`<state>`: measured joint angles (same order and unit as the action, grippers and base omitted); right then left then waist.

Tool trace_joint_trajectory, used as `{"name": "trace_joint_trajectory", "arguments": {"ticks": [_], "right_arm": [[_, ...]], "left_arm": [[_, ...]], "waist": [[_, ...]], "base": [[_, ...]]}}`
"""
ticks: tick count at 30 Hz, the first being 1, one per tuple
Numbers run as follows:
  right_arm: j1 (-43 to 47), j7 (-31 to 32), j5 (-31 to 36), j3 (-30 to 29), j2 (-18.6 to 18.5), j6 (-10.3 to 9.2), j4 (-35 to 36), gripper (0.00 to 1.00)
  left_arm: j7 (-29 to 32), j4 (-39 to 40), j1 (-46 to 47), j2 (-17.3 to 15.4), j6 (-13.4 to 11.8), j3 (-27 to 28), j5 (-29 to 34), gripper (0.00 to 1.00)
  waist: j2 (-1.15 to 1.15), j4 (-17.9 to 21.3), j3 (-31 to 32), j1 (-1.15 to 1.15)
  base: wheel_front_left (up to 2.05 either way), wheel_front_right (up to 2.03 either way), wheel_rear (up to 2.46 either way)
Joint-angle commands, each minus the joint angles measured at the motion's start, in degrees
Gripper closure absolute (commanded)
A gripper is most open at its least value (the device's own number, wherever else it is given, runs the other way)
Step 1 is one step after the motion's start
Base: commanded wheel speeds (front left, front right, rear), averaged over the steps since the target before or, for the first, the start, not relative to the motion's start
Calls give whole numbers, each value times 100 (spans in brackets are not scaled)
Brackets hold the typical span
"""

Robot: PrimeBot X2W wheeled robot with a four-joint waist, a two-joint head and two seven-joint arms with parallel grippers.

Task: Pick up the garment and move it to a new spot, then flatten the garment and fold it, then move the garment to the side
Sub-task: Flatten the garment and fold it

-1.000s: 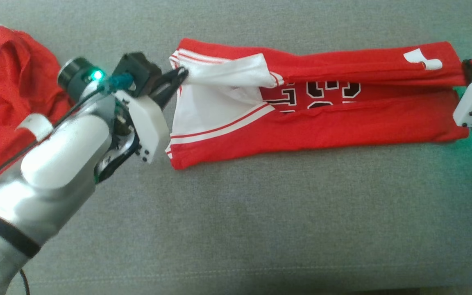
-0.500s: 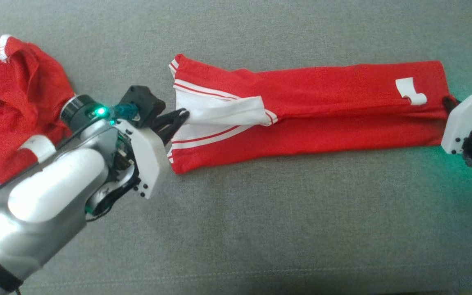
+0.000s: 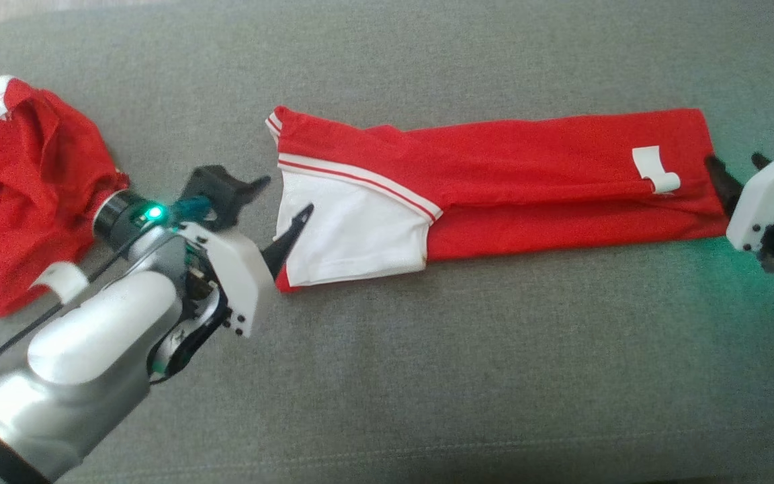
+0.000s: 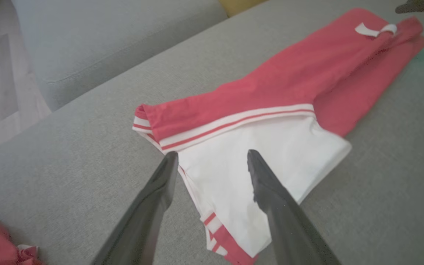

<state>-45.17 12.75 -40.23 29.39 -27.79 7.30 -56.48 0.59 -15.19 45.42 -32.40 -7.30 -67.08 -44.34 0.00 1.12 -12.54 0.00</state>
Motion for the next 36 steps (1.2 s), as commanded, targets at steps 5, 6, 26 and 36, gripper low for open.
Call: {"name": "trace_joint_trajectory", "arguments": {"ticks": [5,6,26,36], "right_arm": [[69,-911,-101,-217,71,19,558,0],[69,-911,-101,-217,71,19,558,0],[1979,-2773,2190,-1912,1449,19,2616,0],[1829,-2452,2717,-2994,1749,19,2341,0]], "left_arm": [[-961,-69,-109,9,-532,902,-289,0],[-961,-69,-109,9,-532,902,-289,0],[-1558,1092,-3035,1941,-226,5079,1668,0],[-1558,840,-3025,2622,612,5644,2469,0]], "waist": [[0,10,192,0],[0,10,192,0],[0,23,427,0],[0,-170,-26,0]], "base": [[0,0,0],[0,0,0],[0,0,0],[0,0,0]]}}
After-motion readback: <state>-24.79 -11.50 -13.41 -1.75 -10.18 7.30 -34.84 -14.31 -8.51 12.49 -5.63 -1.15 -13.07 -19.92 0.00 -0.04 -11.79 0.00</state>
